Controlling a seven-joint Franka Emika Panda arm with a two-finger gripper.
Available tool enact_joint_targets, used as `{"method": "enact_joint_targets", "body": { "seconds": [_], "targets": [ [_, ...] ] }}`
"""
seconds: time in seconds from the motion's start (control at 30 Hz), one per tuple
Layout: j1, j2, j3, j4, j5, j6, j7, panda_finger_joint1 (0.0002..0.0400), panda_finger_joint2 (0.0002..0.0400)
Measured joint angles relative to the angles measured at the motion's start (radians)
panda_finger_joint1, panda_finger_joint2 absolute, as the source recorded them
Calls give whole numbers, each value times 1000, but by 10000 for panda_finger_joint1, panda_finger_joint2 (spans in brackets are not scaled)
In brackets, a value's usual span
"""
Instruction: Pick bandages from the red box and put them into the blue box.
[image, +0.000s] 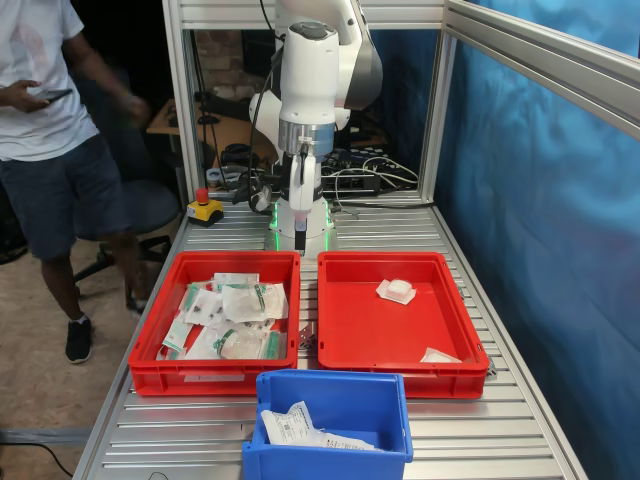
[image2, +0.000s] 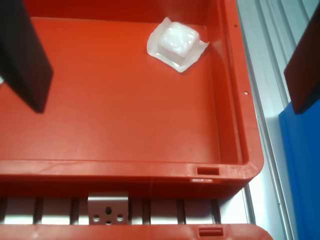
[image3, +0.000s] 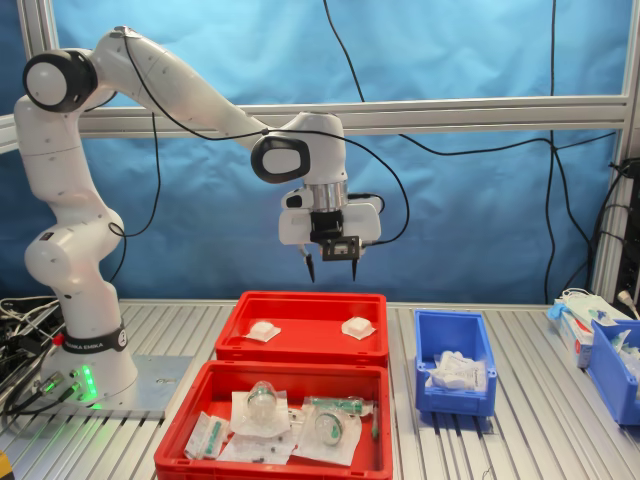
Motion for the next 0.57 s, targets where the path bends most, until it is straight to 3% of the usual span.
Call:
{"method": "enact_joint_targets", "body": {
  "seconds": [0.57],
  "targets": [
    [0,0,1,-6,-3,0,0,400,400]
  ]
}}
